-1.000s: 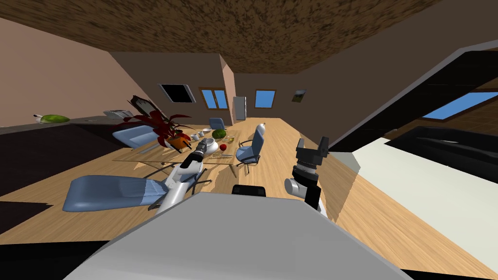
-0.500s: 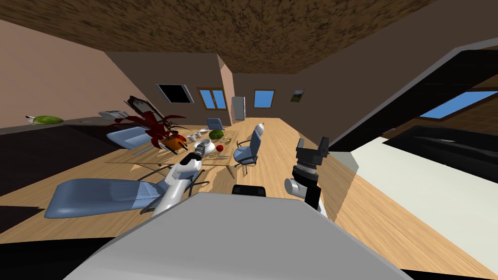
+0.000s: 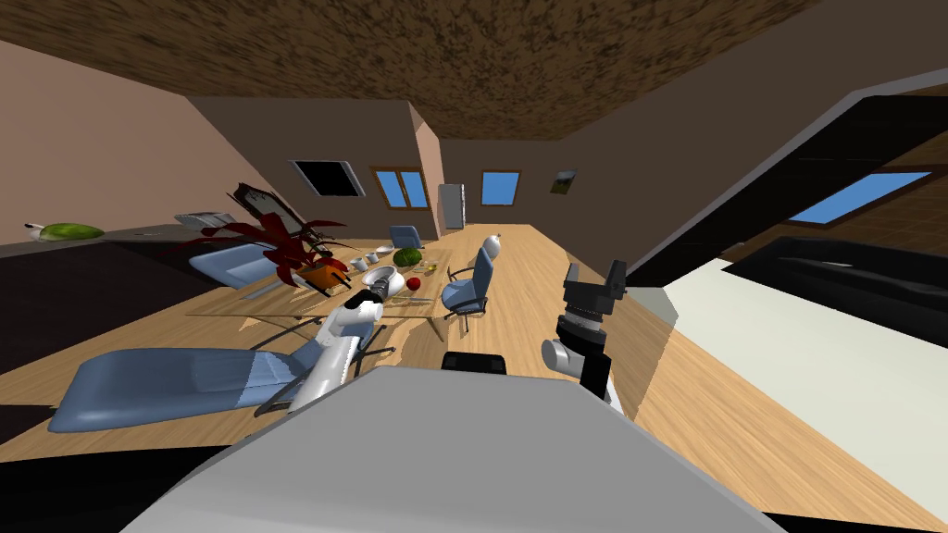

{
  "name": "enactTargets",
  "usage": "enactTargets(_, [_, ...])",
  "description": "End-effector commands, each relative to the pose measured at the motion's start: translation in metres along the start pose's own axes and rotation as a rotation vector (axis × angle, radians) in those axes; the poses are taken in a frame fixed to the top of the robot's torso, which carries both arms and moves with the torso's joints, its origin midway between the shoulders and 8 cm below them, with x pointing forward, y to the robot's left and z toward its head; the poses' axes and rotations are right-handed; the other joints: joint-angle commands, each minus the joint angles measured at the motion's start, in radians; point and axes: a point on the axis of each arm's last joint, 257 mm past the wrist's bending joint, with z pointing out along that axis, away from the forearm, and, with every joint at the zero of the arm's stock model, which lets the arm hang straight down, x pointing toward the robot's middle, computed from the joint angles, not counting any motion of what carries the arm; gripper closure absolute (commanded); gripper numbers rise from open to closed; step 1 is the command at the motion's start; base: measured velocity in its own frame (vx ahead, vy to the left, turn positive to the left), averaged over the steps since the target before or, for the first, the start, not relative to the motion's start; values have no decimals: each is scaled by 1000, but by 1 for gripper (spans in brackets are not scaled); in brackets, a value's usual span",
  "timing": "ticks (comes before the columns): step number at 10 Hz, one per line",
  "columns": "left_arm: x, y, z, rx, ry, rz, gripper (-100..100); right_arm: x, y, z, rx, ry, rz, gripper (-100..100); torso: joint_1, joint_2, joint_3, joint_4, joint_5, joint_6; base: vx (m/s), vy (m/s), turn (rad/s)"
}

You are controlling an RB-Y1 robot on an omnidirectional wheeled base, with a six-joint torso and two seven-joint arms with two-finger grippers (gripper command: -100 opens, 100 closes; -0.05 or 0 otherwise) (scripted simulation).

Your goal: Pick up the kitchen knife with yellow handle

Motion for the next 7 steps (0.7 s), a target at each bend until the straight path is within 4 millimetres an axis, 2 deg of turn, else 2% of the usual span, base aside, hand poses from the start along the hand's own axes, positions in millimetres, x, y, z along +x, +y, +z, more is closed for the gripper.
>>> enactTargets(1, [-8,20,7,-72,-2,-8,-100,0,0,0,0,0,0,0,0,0,0,0,0,0,57,-58,-60])
enactTargets(7, [-16,92,17,-320,12,-36,-100,0,0,0,0,0,0,0,2,0,0,0,0,0,47,-30,-57])
